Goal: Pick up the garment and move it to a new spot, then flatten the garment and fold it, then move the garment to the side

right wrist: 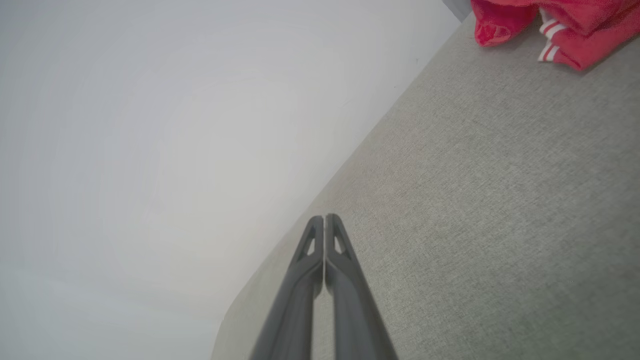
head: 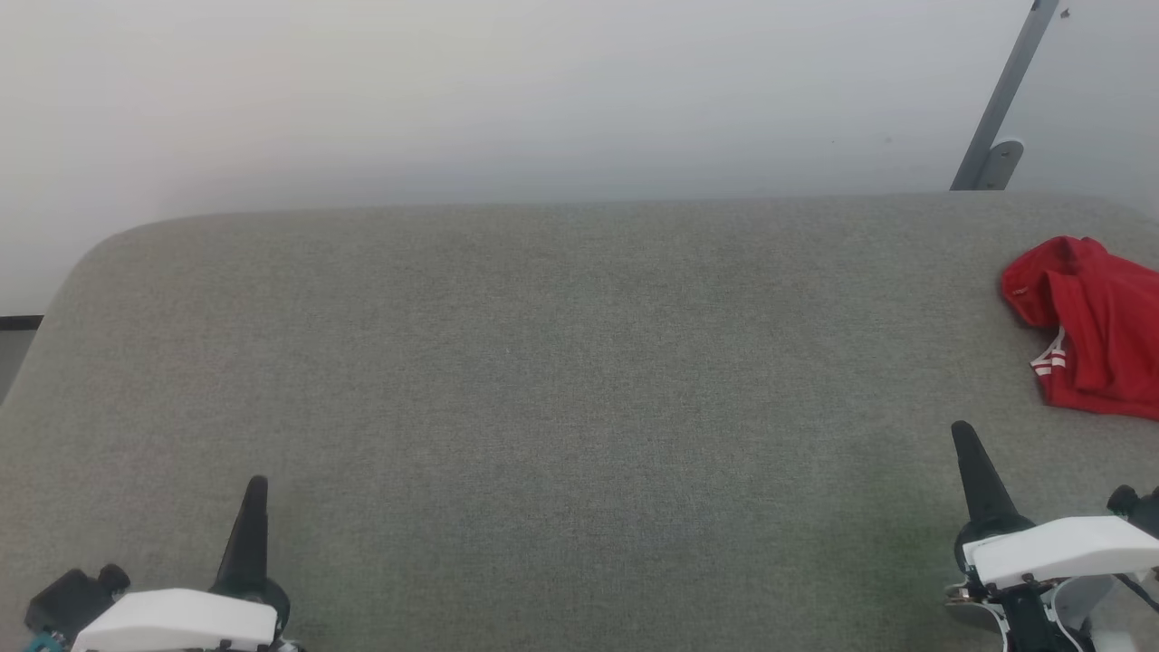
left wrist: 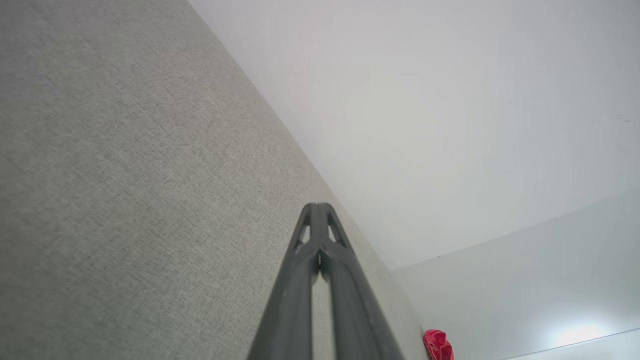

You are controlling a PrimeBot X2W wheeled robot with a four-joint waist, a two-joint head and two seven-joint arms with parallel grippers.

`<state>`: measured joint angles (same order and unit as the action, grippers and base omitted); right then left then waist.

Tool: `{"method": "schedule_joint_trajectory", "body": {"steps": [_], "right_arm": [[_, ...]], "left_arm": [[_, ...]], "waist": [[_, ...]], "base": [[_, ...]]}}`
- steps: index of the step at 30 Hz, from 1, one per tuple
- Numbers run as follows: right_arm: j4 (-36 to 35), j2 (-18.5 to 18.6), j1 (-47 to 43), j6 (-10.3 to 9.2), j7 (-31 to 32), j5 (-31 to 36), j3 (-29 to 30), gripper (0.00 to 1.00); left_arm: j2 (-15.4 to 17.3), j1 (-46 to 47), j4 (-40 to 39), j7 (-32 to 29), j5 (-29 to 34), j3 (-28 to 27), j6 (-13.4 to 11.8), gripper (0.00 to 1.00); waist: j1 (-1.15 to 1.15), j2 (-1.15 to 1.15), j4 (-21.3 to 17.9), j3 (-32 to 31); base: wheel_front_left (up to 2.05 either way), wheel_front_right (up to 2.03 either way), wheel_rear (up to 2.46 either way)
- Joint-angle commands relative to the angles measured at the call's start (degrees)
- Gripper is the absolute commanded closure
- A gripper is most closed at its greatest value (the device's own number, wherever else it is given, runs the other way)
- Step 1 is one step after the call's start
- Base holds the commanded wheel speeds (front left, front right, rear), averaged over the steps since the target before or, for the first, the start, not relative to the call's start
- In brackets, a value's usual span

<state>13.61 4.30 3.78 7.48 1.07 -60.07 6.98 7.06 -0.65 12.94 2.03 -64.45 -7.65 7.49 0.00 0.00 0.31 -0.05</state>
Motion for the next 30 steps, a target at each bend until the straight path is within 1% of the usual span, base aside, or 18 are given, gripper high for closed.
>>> {"method": "schedule_joint_trajectory", "body": {"steps": [1,18,30], "right_arm": [[-0.3,0.1,1.0,0.02,0.2,-1.4,-0.2,1.0],[-0.1,-0.4,1.7,0.02,1.9,-11.0,-0.2,1.0],[0.1,-0.7,1.8,0.02,2.9,-16.5,-0.3,1.0]], "left_arm": [[0.3,1.7,-0.5,-0.4,-1.2,-0.1,0.0,1.0],[-1.1,3.5,0.0,-3.0,-9.7,0.3,0.0,1.0],[-1.9,4.5,0.3,-4.5,-14.2,0.5,0.0,1.0]], "waist": [[0.0,0.0,0.0,0.0],[0.0,0.0,-0.1,0.1],[0.0,0.0,-0.1,0.1]], "base": [[0.0,0.0,0.0],[0.0,0.0,0.0],[0.0,0.0,0.0]]}}
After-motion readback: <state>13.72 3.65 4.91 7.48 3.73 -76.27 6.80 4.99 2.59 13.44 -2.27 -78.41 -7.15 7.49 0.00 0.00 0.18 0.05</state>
